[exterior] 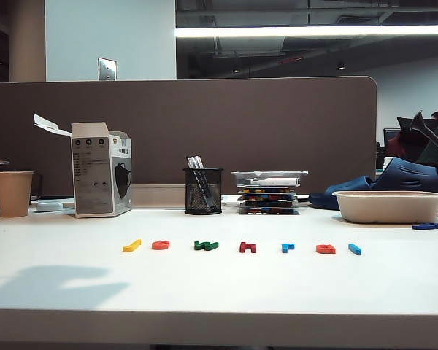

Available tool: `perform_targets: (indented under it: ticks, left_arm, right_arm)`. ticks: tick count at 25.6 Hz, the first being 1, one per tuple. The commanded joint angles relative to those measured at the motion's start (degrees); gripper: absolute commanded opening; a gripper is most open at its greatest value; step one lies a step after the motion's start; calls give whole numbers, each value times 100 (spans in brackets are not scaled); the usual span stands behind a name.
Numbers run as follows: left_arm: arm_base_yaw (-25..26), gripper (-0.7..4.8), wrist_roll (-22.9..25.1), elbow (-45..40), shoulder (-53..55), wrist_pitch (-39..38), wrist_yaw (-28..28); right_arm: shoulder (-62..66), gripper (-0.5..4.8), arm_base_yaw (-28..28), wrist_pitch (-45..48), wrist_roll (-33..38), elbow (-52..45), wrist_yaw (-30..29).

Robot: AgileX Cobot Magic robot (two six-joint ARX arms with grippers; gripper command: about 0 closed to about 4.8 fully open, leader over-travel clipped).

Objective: Select the appropriate letters from the row of letter magnets placed on the table to arrange into the word "car".

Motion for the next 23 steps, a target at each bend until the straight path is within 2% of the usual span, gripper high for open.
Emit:
perform_targets:
  ticks: [1,7,11,14,23]
  left_arm:
    - [-577,-5,-503,11,85,181,-944]
    - [-1447,-5,-1047,11,302,146,-1703]
    - [-1755,-5,-1117,11,516,83,-1941]
    - [-1790,-5,-1449,11,667,-74,-1937]
    - [-1781,-5,-1447,11,693,-20,-2243]
  right_arm:
    - [-28,-6,9,118,-7,22,151]
    - [-28,-6,11,118,11,22,186]
    - [-28,-6,11,114,11,22,188]
    - [-28,-6,11,111,13,22,197]
    - [-28,-6,11,114,11,22,197]
